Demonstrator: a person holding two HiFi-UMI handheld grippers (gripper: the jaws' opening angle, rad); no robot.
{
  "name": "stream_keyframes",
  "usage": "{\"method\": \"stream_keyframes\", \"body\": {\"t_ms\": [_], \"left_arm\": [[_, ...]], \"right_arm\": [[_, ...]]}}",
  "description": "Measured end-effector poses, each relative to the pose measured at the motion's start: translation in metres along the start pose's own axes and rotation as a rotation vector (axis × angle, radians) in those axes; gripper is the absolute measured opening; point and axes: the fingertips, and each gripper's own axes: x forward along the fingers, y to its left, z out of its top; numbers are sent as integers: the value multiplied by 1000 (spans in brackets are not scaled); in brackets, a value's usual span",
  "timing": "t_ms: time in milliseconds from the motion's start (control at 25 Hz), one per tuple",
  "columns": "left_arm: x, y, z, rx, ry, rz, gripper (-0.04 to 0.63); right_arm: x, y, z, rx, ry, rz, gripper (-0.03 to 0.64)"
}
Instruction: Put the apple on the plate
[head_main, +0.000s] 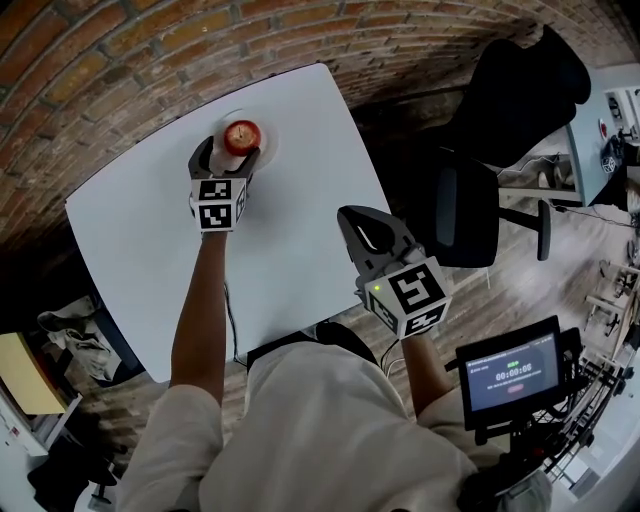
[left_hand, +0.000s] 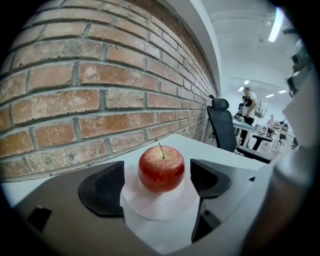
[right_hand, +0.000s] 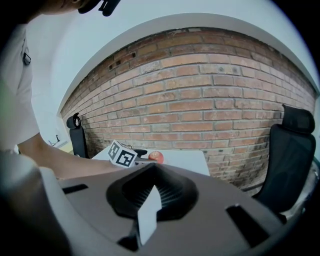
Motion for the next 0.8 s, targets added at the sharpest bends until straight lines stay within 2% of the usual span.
{"method": "stream_keyframes", "body": {"t_ms": [160, 360, 600, 800], "left_arm": [[-25, -1, 12, 19, -47, 48, 402], [-57, -4, 29, 38, -70, 61, 399], [-100, -13, 52, 48, -116, 60, 324], [-141, -36, 75, 45, -151, 6, 238]], "right_arm": [[0, 3, 11, -22, -33, 18, 3], [-4, 8, 26, -50, -77, 39, 3], [-14, 18, 49, -87, -147, 58, 3], [-34, 26, 71, -129, -209, 65, 3]]}}
